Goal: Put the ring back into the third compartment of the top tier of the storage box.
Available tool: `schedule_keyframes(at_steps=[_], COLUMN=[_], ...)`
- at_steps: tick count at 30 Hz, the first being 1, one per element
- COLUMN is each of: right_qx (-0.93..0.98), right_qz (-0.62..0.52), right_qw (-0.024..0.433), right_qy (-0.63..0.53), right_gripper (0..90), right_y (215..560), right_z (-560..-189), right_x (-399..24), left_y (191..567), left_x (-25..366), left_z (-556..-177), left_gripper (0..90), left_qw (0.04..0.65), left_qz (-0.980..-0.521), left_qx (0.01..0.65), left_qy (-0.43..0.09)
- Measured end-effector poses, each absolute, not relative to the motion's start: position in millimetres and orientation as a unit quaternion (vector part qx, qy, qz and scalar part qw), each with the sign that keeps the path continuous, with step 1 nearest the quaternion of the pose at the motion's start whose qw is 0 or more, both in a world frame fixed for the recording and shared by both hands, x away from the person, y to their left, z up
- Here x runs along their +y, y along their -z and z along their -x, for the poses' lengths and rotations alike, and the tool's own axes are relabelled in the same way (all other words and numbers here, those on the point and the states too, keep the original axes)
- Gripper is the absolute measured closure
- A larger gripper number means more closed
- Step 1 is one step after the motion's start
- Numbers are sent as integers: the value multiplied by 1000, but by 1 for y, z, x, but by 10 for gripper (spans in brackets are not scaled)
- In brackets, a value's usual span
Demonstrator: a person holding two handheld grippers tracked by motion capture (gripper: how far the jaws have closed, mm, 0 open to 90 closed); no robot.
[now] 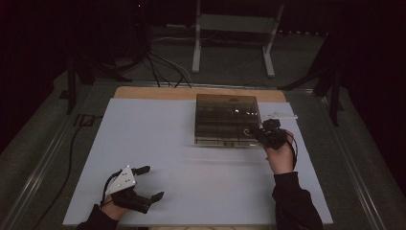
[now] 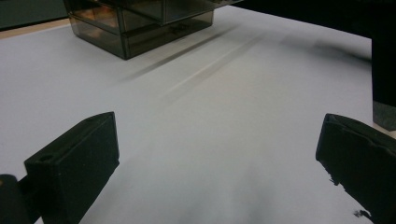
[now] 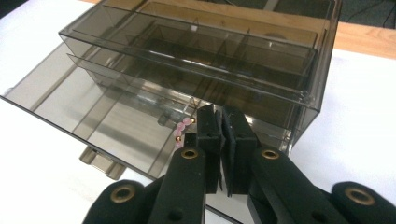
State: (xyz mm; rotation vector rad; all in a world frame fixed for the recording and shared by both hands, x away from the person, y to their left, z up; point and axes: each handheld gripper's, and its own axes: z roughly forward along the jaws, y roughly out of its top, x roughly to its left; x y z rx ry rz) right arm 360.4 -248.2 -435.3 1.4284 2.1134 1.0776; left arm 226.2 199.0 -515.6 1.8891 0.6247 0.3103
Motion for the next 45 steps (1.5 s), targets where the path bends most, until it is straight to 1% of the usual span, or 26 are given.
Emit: schedule_keyframes(at_steps=[9,23,24,27,28,29,30,31,32,33,34,37,38,39,40,43,44,45], right_qx=[756,758,756,756,754,754,755,755,754,754,752,749,746,746,744,745,747,747], right_qz=[-512,-515,-516,-514,-515,-515,-513,-513,-510,-510,-508,-505,-503,-503,-500,-492,-484,-484], right_qw=[181,185,188,191,192,192,192,192,196,196,196,199,204,204,202,200,201,201], right_qy=[-366,-354,-357,-357,-359,-359,-360,-360,-365,-365,-371,-378,-388,-388,-395,-403,-409,-409], right_gripper=[868,861,820,798,754,754,720,720,692,692,657,644,597,597,567,558,526,526], right_y=[440,441,441,440,439,439,438,438,436,436,433,429,425,425,422,419,417,417], right_z=[-363,-364,-364,-364,-363,-363,-363,-363,-361,-361,-360,-357,-355,-355,-353,-351,-349,-349], right_x=[-249,-248,-249,-249,-248,-248,-246,-246,-244,-244,-243,-242,-241,-241,-240,-239,-236,-236], left_y=[515,516,516,516,516,516,516,516,516,516,516,516,515,515,516,516,516,516], left_x=[199,199,199,199,199,199,199,199,199,199,199,199,199,199,199,199,199,199], left_z=[-226,-226,-226,-226,-226,-226,-226,-226,-226,-226,-226,-226,-226,-226,-226,-226,-226,-226], left_gripper=[6,6,6,6,6,6,6,6,6,6,6,6,6,6,6,6,6,6], left_qw=[535,534,535,535,534,534,535,535,535,535,535,535,536,536,535,536,535,535], left_qz=[-792,-793,-792,-792,-793,-793,-792,-792,-792,-792,-792,-792,-792,-792,-792,-792,-792,-792], left_qx=[262,263,263,263,263,263,263,263,263,263,263,263,263,263,262,263,263,263], left_qy=[-129,-131,-130,-130,-132,-132,-131,-131,-131,-131,-130,-130,-130,-130,-130,-130,-130,-130])
